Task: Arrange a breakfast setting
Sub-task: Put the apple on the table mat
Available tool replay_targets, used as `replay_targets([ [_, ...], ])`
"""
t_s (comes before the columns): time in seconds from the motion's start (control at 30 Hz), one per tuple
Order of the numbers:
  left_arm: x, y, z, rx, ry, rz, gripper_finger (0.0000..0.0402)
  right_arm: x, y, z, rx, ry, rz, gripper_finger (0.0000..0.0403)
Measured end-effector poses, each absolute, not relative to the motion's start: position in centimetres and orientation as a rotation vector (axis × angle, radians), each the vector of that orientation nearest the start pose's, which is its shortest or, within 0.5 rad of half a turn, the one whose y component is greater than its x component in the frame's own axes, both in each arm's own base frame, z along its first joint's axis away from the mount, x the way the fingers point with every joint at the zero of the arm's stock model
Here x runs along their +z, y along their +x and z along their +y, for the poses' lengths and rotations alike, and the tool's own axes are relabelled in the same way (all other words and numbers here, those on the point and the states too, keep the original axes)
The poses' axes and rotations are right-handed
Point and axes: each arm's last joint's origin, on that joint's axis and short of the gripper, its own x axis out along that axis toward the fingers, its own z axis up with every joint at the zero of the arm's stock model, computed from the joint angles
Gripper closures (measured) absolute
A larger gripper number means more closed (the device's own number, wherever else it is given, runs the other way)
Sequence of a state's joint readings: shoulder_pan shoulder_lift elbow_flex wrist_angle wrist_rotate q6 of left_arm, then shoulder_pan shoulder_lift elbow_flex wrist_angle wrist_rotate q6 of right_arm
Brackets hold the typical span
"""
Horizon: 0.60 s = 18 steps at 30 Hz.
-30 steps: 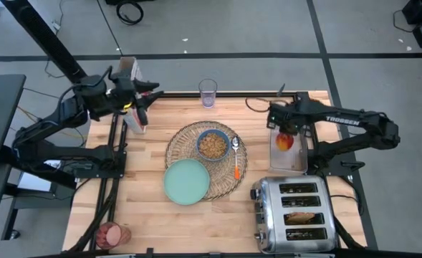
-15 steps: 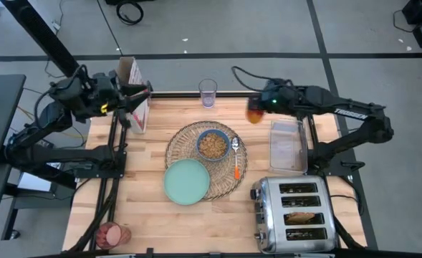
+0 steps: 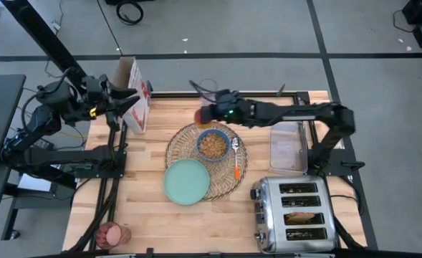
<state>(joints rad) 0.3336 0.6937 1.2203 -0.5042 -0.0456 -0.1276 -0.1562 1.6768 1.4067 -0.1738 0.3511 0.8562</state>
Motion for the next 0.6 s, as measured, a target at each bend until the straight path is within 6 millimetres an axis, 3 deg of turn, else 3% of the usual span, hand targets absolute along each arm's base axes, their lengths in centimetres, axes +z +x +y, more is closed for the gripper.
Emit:
replay_targets([
  [0.23,44.8,8.9,3.2,0.361,-0.125,-0.034,0.0265,27.6,41.9,-7.5,-0.577,0.709,0.182,0.0386],
  [0.6,44.8,9.0,3.2,0.361,-0.125,-0.033,0.0265,22.2,45.4,-7.6,-0.466,0.624,0.168,0.0386],
])
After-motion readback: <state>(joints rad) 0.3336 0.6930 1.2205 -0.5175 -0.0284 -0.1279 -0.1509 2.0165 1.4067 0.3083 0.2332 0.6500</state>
